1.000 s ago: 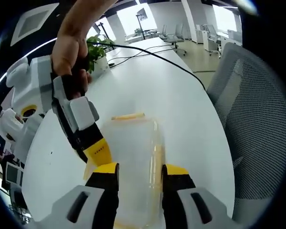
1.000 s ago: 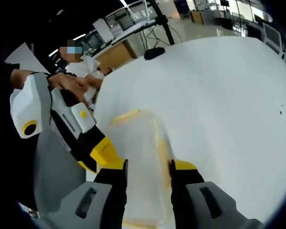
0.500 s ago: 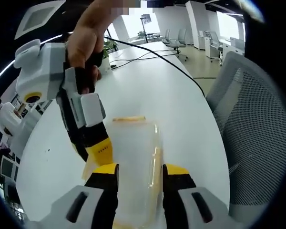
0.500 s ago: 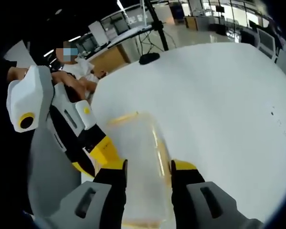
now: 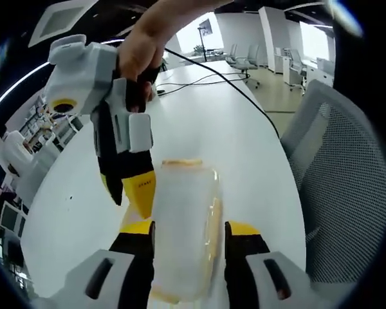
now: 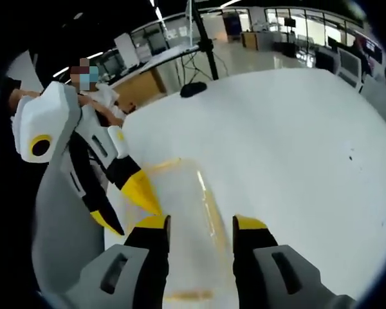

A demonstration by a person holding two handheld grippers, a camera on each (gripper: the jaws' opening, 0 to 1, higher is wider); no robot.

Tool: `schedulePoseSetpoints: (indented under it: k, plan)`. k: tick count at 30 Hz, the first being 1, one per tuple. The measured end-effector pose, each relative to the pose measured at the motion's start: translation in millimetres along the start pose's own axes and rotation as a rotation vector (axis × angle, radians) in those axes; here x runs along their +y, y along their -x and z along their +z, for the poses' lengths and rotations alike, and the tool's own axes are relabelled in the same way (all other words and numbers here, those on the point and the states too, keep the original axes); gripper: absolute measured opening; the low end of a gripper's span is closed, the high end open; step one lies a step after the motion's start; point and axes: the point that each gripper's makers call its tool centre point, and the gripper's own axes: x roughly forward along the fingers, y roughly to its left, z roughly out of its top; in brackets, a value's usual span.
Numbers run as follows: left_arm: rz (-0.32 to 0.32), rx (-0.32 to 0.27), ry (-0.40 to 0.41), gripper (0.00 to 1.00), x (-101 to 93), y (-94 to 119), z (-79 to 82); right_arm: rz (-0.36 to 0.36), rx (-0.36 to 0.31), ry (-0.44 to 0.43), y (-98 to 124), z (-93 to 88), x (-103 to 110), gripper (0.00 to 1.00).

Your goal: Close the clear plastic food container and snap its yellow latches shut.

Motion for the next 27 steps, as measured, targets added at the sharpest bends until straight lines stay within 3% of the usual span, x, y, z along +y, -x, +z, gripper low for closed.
schedulePoseSetpoints:
  k: [11,27]
  plan:
    - [0.068,-0.021,0.112,0.46,16.3,19.6,-9.1,-0.083,-0.041,0.031,20.5,-7.7,1.0,0.42]
    - [0.131,-0.03,0.313,0.58,30.2,33.5,-39.6,-0.197,-0.123,0.045,37.2,-30.8,19.5,0.51]
